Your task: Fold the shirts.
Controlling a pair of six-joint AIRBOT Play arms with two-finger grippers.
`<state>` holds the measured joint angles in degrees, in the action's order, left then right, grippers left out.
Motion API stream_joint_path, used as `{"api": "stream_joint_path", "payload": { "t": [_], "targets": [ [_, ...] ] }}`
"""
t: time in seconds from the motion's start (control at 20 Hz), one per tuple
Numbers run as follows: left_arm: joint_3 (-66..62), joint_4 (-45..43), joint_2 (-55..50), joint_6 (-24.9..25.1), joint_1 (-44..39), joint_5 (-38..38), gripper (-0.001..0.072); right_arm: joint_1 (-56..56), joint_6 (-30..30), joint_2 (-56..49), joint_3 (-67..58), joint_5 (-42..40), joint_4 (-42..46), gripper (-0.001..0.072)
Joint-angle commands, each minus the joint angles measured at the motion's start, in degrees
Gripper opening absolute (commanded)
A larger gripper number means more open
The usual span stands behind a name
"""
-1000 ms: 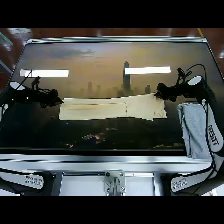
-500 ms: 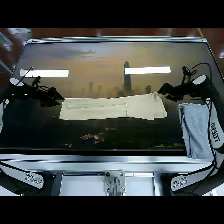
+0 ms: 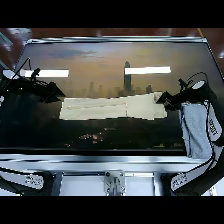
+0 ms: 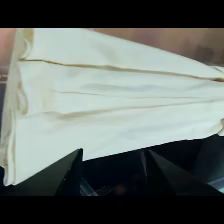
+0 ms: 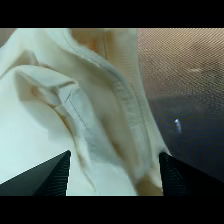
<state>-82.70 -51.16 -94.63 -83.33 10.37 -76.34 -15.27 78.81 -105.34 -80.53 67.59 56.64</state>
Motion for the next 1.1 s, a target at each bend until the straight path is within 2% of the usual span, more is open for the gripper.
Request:
{"api": "stream_joint_path", "payload": {
  "t": [0.0, 0.05, 0.1, 0.15, 0.2, 0.25, 0.3, 0.35, 0.4, 0.55, 0.8, 1.05],
  "targets": [
    [-0.2, 0.04, 0.81, 0.15, -4.74, 0.72, 0.0461, 1.95, 2.69, -3.32, 0.02, -0.83, -0.83, 0.0673],
    [-0.2, 0.07, 0.81, 0.15, -6.14, 1.81, 0.0461, 2.4, 2.67, -3.56, 0.02, -0.94, -0.87, 0.0557],
    [-0.2, 0.15, 0.81, 0.15, -7.58, 3.1, 0.0461, 2.64, 2.23, -3.43, 0.0, -1.03, -0.92, 0.036],
    [-0.2, 0.26, 0.79, 0.13, -9.01, 4.46, 0.0461, 2.62, 2.14, -3.04, 0.02, -0.85, -1.36, 0.0123],
    [-0.2, 0.26, 0.76, 0.13, -10.34, 5.88, 0.0461, 2.6, 1.7, -2.16, 0.0, -0.39, -1.97, 0.0068],
    [-0.17, 0.26, 0.72, 0.11, -11.89, 7.8, 0.0459, 2.43, -0.17, -0.61, 0.0, 0.26, -2.86, 0.0065],
    [-0.17, 0.26, 0.63, 0.09, -13.55, 9.79, 0.0355, 2.14, -1.07, 1.57, 0.0, 0.85, -3.41, 0.0063],
    [-0.15, 0.26, 0.48, 0.11, -15.58, 12.24, 0.0113, 2.08, -1.18, 3.91, 0.0, 1.4, -3.91, 0.0063],
    [-0.15, 0.42, 0.11, 0.11, -17.86, 14.97, 0.0037, 2.05, -1.14, 6.73, 0.0, 1.99, -3.91, 0.0062],
    [-0.15, 2.93, -2.69, 0.92, -26.36, 23.3, 0.0037, 2.05, -0.42, 14.99, 0.0, 5.18, -3.8, 0.0063],
    [-0.2, 15.82, -8.2, 4.87, -39.1, 34.45, 0.0037, 2.05, 2.89, 27.26, 0.02, 14.1, -3.65, 0.0062],
    [-3.48, 23.96, -14.32, 4.87, -46.84, 36.87, 0.0036, 2.12, 6.93, 36.39, 0.02, 18.16, -3.69, 0.0063]
  ]
}}
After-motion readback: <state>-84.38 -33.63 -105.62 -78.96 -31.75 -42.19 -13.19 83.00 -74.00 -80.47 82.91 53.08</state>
